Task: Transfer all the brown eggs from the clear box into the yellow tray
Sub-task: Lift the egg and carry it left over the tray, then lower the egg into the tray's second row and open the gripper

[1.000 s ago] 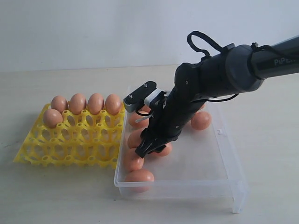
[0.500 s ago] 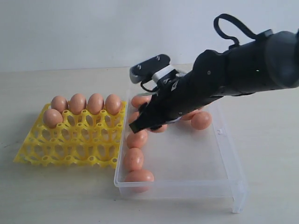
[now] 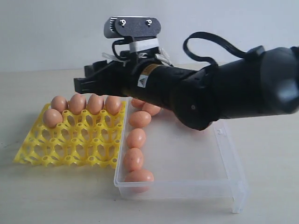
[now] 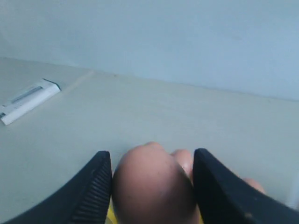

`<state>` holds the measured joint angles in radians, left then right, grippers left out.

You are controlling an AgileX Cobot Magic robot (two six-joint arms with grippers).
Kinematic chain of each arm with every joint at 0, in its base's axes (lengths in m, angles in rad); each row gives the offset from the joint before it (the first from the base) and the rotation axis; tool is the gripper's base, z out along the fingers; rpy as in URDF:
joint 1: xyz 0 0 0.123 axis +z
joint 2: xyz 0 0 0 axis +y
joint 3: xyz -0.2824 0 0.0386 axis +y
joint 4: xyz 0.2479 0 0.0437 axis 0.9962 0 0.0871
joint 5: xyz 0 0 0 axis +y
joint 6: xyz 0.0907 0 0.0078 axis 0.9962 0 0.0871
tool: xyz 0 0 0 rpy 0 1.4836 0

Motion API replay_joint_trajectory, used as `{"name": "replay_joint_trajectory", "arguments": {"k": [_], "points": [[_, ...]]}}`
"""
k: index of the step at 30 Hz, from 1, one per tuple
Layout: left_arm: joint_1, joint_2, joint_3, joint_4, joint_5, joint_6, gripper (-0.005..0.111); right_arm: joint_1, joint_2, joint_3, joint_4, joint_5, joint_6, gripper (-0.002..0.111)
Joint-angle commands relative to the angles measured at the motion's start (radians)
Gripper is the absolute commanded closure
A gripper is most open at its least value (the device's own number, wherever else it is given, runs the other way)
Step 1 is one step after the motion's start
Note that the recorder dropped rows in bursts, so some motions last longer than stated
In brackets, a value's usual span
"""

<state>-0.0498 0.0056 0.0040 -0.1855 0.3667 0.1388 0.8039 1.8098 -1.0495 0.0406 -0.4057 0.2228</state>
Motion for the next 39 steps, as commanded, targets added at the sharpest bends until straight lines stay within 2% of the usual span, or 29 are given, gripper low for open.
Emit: {"name": "replay_joint_trajectory", "arguments": {"k": [1,9,15,21,39], "points": [[0.001,-0.006,-0.004,-0.001,-0.01,-0.001,0.107,0.003,0.119,-0.117,-0.262,-0.07,0.239,0.108],[0.001,-0.006,-0.004,-0.001,-0.01,-0.001,0.107,0.003,0.336,-0.359,-0.287,0.085,0.276,0.108],[0.001,-0.006,-0.004,-0.001,-0.01,-0.001,0.107,0.003,0.432,-0.468,-0.31,0.109,0.359,0.108],[0.001,-0.006,-0.004,-0.001,-0.01,-0.001,0.107,0.003,0.483,-0.503,-0.31,0.12,0.365,0.108],[0.001,-0.006,-0.004,-0.001,-0.01,-0.001,0.107,0.003,0.551,-0.531,-0.308,-0.007,0.365,0.108]]}}
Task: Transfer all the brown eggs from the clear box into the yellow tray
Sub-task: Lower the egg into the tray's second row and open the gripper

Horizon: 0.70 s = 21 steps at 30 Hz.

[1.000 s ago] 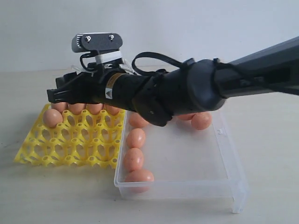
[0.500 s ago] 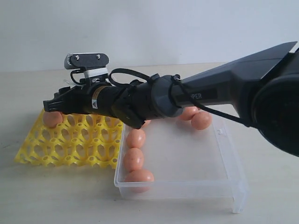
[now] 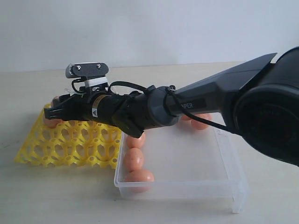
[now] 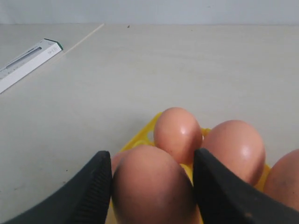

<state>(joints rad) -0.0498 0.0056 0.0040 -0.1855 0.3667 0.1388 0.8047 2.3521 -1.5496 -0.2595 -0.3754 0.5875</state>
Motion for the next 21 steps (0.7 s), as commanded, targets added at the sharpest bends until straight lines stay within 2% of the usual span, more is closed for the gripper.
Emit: {"name": "replay_joint_trajectory", "arguments": {"k": [1,21], "points": [[0.001,-0.006,-0.004,-0.001,-0.01,-0.001,0.107,0.003,0.013,-0.037,-0.008,-0.038,0.0,0.108],[0.001,-0.006,-0.004,-0.001,-0.01,-0.001,0.107,-0.002,0.052,-0.083,-0.006,-0.013,-0.098,0.108]]}}
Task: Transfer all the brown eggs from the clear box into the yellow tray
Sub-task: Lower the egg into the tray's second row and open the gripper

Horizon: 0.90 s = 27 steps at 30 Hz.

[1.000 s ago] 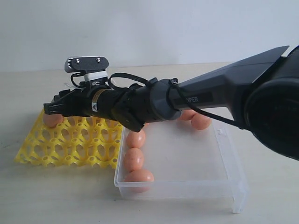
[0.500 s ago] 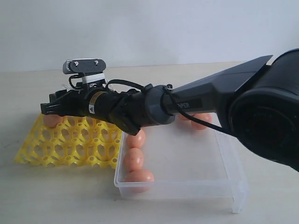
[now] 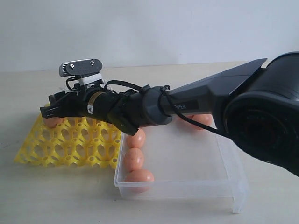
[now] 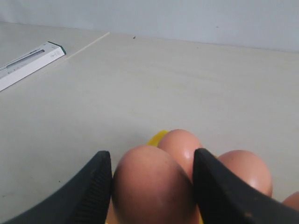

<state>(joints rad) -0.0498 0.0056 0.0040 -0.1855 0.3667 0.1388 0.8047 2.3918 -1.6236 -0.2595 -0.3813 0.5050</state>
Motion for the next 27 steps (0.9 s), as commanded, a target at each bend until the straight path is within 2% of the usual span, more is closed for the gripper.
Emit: {"name": "replay_joint_trajectory", "arguments": {"k": [1,5,14,16,23,25,27], "points": [[0.001,-0.006,-0.004,-0.001,-0.01,-0.001,0.107,-0.002,0.015,-0.009,-0.006,-0.007,-0.015,0.108],[0.001,-0.006,-0.004,-0.001,-0.01,-0.001,0.107,-0.002,0.018,-0.009,-0.003,0.01,-0.036,0.098],[0.001,-0.006,-0.004,-0.001,-0.01,-0.001,0.107,-0.002,0.018,-0.009,0.028,0.01,-0.06,0.053],[0.001,-0.006,-0.004,-0.001,-0.01,-0.001,0.107,-0.002,0.015,-0.009,0.058,0.01,-0.06,0.049],[0.001,-0.006,-0.004,-0.001,-0.01,-0.001,0.107,-0.002,-0.022,-0.013,0.068,0.019,-0.06,0.049],[0.001,-0.006,-0.004,-0.001,-0.01,-0.001,0.107,-0.002,-0.086,-0.013,0.064,0.097,-0.06,0.05],[0.001,-0.006,-0.004,-0.001,-0.01,-0.001,0.107,-0.002,-0.17,-0.013,0.062,0.316,-0.06,0.054]]}}
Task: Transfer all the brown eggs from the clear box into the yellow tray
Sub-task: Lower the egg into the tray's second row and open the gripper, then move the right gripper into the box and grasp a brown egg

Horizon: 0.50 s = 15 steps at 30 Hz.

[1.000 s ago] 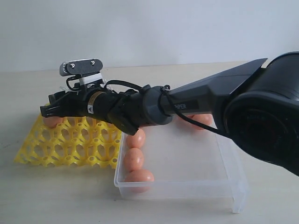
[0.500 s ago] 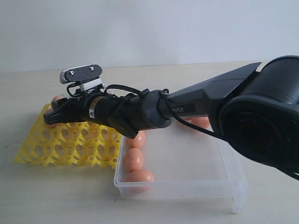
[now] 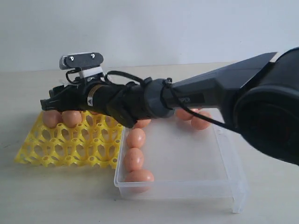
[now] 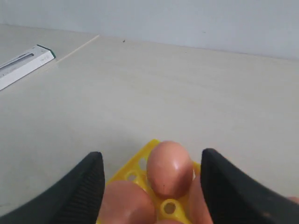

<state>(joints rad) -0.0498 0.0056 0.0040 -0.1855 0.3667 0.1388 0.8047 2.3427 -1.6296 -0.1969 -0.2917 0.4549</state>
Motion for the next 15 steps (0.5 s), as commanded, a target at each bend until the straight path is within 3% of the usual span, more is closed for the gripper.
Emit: {"name": "replay_joint_trajectory", "arguments": {"k": [1,4,9,15], "points": [[0.001,-0.006,-0.004,-0.001,-0.01,-0.001,0.107,-0.002,-0.165,-0.007,-0.006,0.391,-0.018,0.059],[0.001,-0.006,-0.004,-0.001,-0.01,-0.001,0.107,-0.002,-0.258,0.007,-0.004,0.662,-0.148,0.078],[0.001,-0.006,-0.004,-0.001,-0.01,-0.001,0.107,-0.023,-0.371,0.085,-0.026,0.832,-0.331,0.104],[0.001,-0.006,-0.004,-0.001,-0.01,-0.001,0.107,-0.127,-0.438,0.173,-0.062,0.981,-0.307,0.107]]}}
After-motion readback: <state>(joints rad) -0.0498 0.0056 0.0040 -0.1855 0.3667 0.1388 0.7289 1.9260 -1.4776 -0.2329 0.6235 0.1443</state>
